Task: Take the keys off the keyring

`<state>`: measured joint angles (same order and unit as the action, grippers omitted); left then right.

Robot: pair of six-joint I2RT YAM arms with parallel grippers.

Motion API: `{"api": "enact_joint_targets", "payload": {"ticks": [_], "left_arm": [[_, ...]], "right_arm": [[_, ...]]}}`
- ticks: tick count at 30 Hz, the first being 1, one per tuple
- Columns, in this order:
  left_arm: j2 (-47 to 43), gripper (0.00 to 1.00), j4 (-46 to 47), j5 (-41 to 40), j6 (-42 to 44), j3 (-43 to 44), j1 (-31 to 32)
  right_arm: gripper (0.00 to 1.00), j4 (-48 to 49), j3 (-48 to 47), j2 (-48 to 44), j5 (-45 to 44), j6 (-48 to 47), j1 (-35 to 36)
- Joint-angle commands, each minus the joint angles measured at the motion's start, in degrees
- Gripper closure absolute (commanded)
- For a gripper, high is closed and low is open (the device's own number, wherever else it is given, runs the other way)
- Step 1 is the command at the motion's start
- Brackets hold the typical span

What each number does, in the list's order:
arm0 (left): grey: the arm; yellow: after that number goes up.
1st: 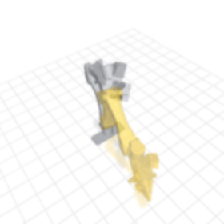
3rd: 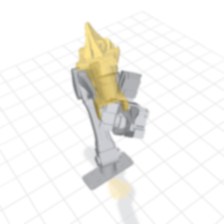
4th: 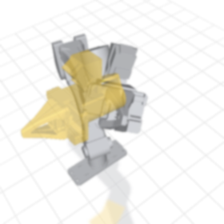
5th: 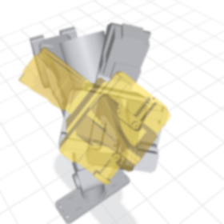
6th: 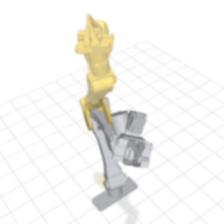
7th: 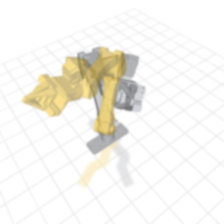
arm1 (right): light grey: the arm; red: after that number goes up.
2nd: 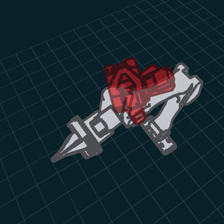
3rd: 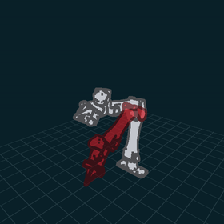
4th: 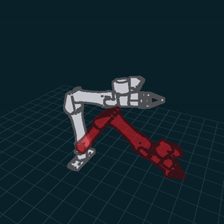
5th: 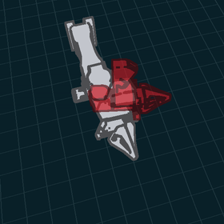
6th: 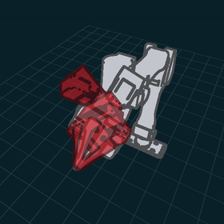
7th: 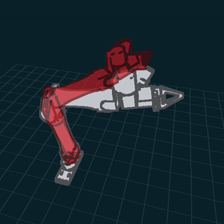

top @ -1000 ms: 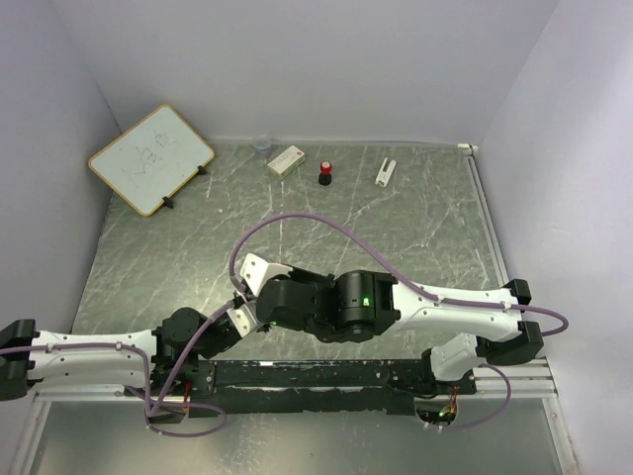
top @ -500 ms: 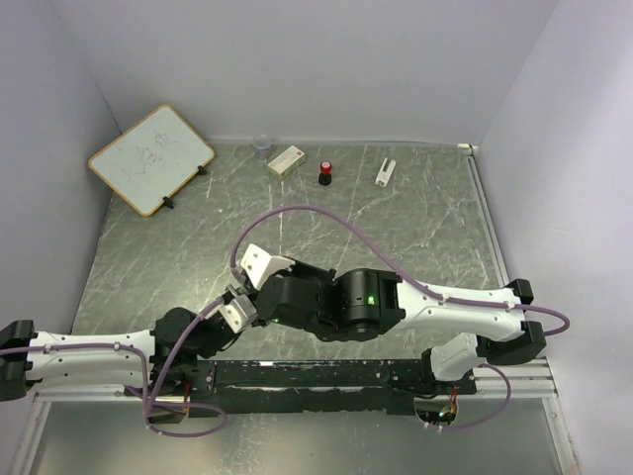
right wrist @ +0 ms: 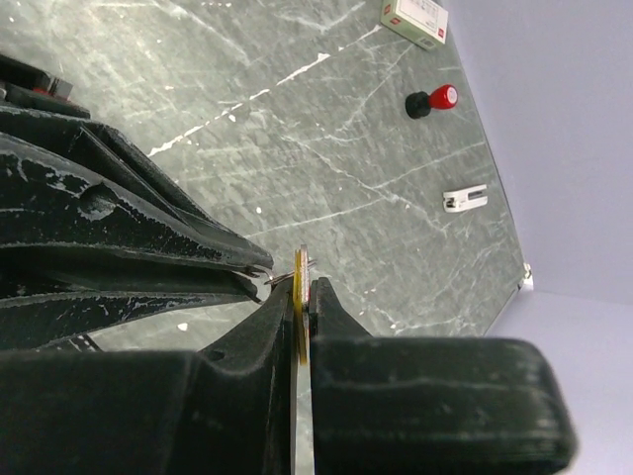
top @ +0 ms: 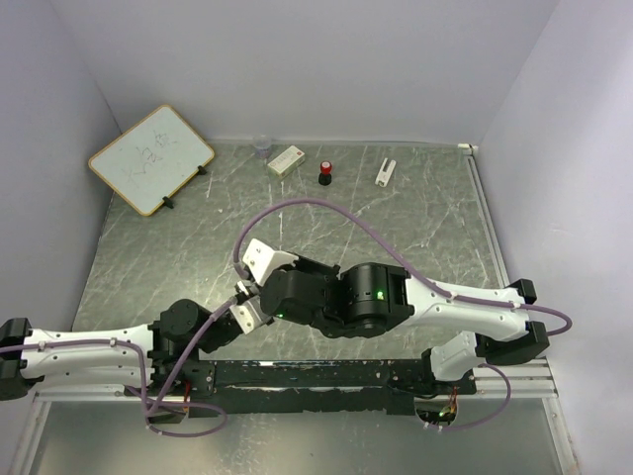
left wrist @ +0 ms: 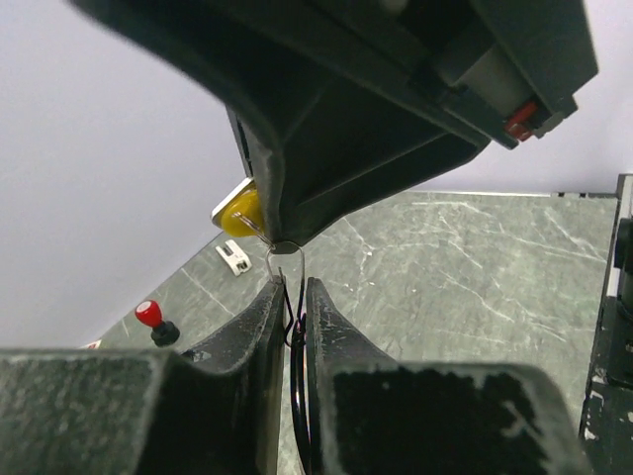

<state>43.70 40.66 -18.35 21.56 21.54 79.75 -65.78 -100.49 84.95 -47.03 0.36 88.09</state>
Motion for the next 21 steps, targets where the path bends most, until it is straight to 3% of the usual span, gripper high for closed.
{"api": "enact_joint_targets", "payload": {"ticks": [1,7,21], "left_arm": [[1.9,0.93,-13.9,8.3,1.2,2.0,0.7],[-0.3,0.93,-15.6,8.8,1.8,2.1,0.7],[-11.4,0.93,-23.2,16.0,3.4,2.9,0.6]], "right_arm": [[1.0,1.3,-2.8,0.2,-2.4,-1.4,-0.6],[1.0,-1.4,-2.3,0.2,-0.3,-0.3,-0.6],[1.0,-2.9,3.3,-0.6,17.9,-0.9,-0.6]]}}
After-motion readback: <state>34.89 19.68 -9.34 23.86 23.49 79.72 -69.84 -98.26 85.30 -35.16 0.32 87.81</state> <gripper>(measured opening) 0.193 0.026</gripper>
